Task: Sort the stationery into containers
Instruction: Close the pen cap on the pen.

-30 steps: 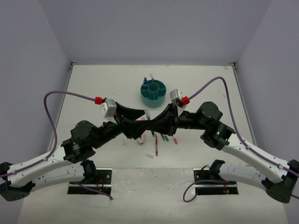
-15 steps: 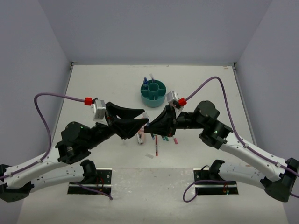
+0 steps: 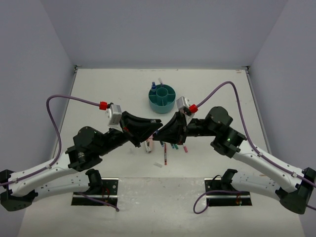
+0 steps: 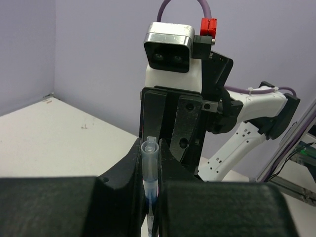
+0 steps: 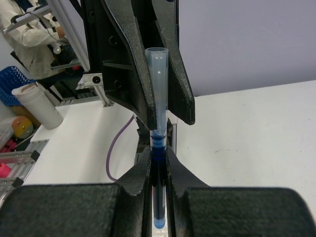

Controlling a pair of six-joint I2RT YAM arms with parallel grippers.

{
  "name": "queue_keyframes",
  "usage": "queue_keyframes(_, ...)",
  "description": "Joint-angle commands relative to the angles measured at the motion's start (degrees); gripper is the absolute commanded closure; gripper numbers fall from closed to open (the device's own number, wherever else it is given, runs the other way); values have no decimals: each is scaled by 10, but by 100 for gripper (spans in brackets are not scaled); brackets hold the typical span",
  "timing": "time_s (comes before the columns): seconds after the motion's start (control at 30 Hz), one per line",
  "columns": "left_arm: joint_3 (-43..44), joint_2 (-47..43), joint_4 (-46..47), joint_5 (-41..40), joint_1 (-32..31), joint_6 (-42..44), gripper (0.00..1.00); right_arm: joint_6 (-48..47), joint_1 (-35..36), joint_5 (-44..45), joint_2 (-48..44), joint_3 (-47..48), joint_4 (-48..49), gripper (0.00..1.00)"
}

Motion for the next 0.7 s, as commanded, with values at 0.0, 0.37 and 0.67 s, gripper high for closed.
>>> queue_keyframes(0.0, -56, 17, 61, 39, 2, -32, 100, 12, 3, 64, -35, 20, 63, 100)
queue_keyframes(0.37, -205, 117, 228, 100, -28, -119, 100, 35, -11, 187, 12, 192, 19, 100)
queue_keyframes(0.67, -70, 20, -22, -58, -32, -26, 100, -8, -11, 62, -28, -29, 63, 100)
